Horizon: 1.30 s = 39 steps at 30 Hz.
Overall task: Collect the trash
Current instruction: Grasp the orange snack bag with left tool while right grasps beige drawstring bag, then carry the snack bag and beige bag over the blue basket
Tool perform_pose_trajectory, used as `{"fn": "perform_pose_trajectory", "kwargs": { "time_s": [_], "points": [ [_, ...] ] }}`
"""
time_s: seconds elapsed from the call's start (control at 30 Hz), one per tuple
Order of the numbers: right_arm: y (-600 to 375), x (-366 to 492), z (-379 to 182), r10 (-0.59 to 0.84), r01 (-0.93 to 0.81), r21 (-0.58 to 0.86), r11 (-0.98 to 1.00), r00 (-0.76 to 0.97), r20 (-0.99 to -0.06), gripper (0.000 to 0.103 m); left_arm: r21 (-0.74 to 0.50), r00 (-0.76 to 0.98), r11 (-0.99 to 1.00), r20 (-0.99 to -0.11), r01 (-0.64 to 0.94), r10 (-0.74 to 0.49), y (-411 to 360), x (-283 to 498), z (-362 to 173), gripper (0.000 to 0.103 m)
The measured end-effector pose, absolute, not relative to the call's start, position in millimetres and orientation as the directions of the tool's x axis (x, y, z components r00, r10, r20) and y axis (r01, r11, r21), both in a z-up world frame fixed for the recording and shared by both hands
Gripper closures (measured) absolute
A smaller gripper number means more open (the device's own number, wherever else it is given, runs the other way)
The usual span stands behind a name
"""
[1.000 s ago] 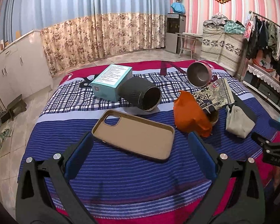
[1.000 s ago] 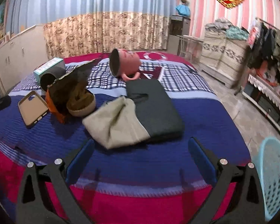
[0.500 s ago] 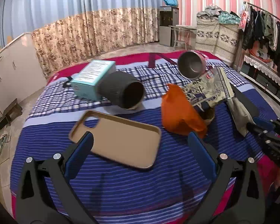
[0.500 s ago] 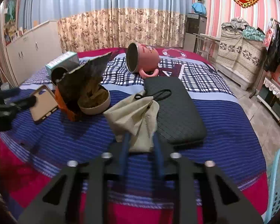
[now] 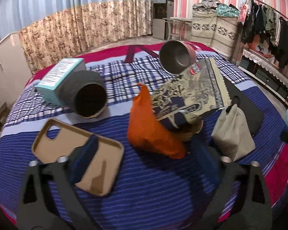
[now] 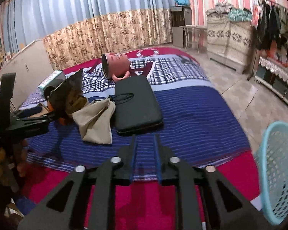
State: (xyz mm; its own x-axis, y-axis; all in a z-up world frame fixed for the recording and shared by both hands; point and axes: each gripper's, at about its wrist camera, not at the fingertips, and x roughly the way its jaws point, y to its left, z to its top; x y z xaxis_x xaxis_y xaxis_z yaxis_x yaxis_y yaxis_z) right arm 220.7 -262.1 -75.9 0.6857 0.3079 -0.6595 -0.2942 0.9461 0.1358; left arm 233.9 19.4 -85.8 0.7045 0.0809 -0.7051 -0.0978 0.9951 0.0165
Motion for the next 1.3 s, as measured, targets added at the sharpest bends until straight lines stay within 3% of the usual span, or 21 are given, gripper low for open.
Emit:
{"fn": "perform_pose_trajectory", "kwargs": {
  "time_s": [0.03, 0.07, 0.2, 0.27, 0.37, 0.57, 0.63, 0.73, 0.83, 1.07, 1.3],
  "points": [
    [-259.6, 220.0, -77.1, 0.308, -0.293, 0.136, 0.946, 0.689, -0.656, 0.046, 0.002, 0.694, 0.997, -0.718, -0.077, 0.055, 17.5, 235.0, -87.9, 0.034],
    [-256.2, 219.0, -78.3, 0.304, -0.292, 0.131, 0.947, 0.695, -0.651, 0.038, -0.004, 0.688, 0.998, -0.725, -0.066, 0.042, 16.6, 234.4, -89.1, 0.045],
    [-229.3, 217.7, -82.8, 0.306, -0.337, 0.079, 0.938, 0.701, -0.644, 0.036, 0.007, 0.685, 0.999, -0.728, -0.039, 0.031, 14.8, 221.3, -90.9, 0.06],
    [-218.1, 218.8, -88.1, 0.314, -0.354, 0.072, 0.932, 0.694, -0.648, 0.036, 0.024, 0.69, 0.999, -0.723, -0.034, 0.04, 18.5, 211.4, -89.9, 0.08],
    [-197.7, 224.4, -94.8, 0.33, -0.38, 0.069, 0.922, 0.681, -0.654, 0.036, 0.009, 0.684, 0.999, -0.729, -0.034, 0.03, 28.1, 202.2, -86.2, 0.093],
    [-162.3, 232.2, -98.5, 0.378, -0.445, 0.066, 0.893, 0.663, -0.646, 0.037, 0.023, 0.703, 0.998, -0.709, -0.051, 0.052, 50.0, 183.8, -73.7, 0.095],
    [-153.2, 236.8, -108.8, 0.375, -0.462, 0.06, 0.885, 0.629, -0.681, 0.063, 0.029, 0.702, 0.998, -0.71, -0.062, 0.064, 54.8, 183.0, -73.6, 0.095],
    [-156.3, 237.6, -113.4, 0.403, -0.473, 0.097, 0.876, 0.604, -0.687, 0.086, 0.012, 0.695, 0.996, -0.716, -0.086, 0.069, 61.3, 183.2, -74.7, 0.095],
    [-164.7, 229.6, -106.4, 0.424, -0.474, 0.114, 0.873, 0.623, -0.657, 0.095, 0.016, 0.701, 0.996, -0.709, -0.088, 0.073, 58.5, 182.0, -71.4, 0.096],
    [-212.7, 204.0, -67.5, 0.449, -0.444, 0.159, 0.882, 0.689, -0.569, 0.096, 0.027, 0.732, 0.998, -0.678, -0.065, 0.066, 44.3, 174.5, -52.8, 0.101],
    [-287.0, 192.8, -46.5, 0.313, -0.283, 0.141, 0.949, 0.78, -0.541, 0.096, 0.039, 0.777, 0.999, -0.629, 0.016, 0.012, -3.3, 165.6, -21.5, 0.101]
  ]
}}
